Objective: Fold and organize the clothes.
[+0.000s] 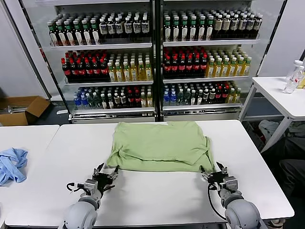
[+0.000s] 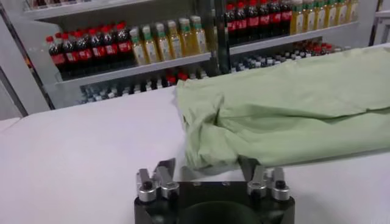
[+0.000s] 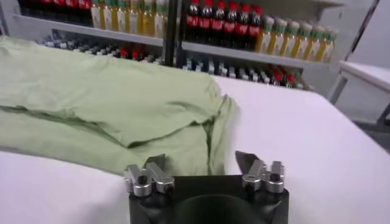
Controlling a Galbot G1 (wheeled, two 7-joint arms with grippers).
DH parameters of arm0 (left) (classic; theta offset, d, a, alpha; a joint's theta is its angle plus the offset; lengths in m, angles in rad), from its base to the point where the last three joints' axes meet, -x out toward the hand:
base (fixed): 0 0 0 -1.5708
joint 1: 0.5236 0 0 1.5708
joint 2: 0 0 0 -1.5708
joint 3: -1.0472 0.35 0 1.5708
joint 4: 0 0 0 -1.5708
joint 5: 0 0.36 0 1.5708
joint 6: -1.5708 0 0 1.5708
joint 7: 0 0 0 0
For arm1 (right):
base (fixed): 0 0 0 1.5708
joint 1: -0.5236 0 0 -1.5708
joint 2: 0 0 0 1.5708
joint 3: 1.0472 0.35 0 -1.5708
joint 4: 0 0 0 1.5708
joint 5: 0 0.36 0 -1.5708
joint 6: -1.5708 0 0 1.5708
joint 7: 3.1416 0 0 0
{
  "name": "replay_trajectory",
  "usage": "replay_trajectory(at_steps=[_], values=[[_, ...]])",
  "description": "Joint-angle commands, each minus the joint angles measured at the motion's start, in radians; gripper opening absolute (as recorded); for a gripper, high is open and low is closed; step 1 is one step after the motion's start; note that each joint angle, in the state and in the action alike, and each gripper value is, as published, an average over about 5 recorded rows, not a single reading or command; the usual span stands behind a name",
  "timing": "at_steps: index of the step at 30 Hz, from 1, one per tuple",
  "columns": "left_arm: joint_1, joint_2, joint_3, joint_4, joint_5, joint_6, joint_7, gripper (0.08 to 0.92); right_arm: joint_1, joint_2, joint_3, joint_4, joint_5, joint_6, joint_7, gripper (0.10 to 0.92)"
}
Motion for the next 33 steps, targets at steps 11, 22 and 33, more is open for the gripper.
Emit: replay_trajectory(at_steps=[11, 22, 33], values=[[-0.031, 0.025, -0.011, -0.006, -0.194, -0.058, 0.026, 0.277, 0.012, -0.033, -0.005, -0.049, 0.058, -0.011, -0.036, 0.206], [0.059, 0.012, -0.008, -0.068, -0.189, -0.070, 0.047, 0.083, -0.051, -0.079, 0.029, 0.007, 0.060, 0.002, -0.067, 0.125], [0.499, 0.008, -0.128, -0.441, -0.134, -0.072, 0.028, 0.083, -0.492, -0.134, 0.252, 0.349, 0.025, 0.031, -0.099, 0.125]])
